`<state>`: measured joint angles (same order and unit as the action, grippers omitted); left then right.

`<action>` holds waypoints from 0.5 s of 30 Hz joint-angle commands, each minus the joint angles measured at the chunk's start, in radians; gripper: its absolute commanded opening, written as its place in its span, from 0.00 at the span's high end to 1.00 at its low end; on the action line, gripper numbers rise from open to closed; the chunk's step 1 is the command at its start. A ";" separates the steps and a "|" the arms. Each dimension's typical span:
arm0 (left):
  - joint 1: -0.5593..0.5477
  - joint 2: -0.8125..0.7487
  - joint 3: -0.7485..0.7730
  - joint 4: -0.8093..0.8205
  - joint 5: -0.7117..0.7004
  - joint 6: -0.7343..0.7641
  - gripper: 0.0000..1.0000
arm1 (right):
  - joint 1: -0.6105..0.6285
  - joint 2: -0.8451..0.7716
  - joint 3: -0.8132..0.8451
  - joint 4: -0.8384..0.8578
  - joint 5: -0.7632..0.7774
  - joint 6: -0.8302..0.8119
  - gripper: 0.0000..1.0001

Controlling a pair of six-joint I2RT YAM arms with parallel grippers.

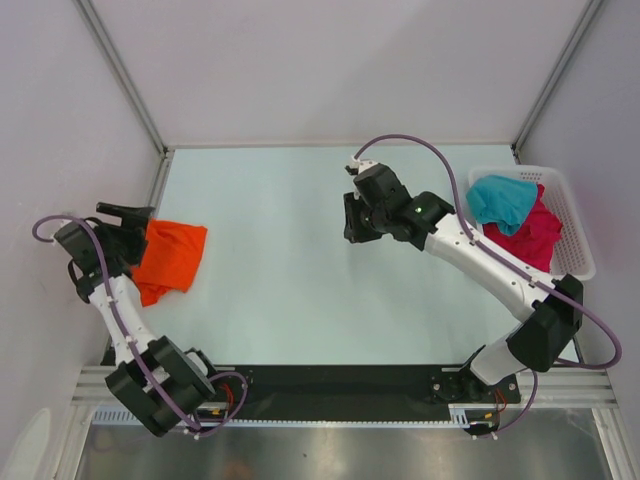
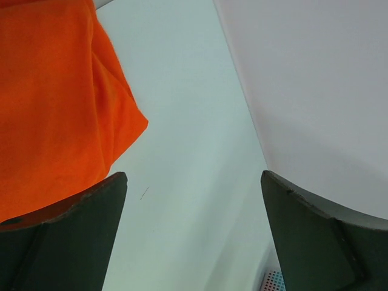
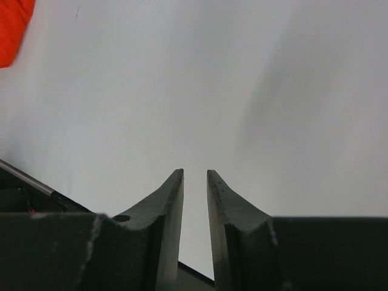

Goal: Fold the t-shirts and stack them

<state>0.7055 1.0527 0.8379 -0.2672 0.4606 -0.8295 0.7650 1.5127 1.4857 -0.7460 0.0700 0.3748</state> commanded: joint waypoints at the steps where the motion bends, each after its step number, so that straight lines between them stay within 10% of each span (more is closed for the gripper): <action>1: -0.008 0.088 -0.055 0.051 0.041 -0.006 0.03 | 0.008 -0.003 0.007 0.017 -0.003 0.016 0.73; 15: 0.012 0.483 -0.149 0.210 0.098 0.036 0.02 | 0.014 0.033 0.044 -0.019 0.017 0.006 0.73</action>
<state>0.7006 1.4994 0.6769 -0.1108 0.5491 -0.8280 0.7715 1.5410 1.4872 -0.7513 0.0708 0.3847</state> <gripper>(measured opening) 0.982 0.271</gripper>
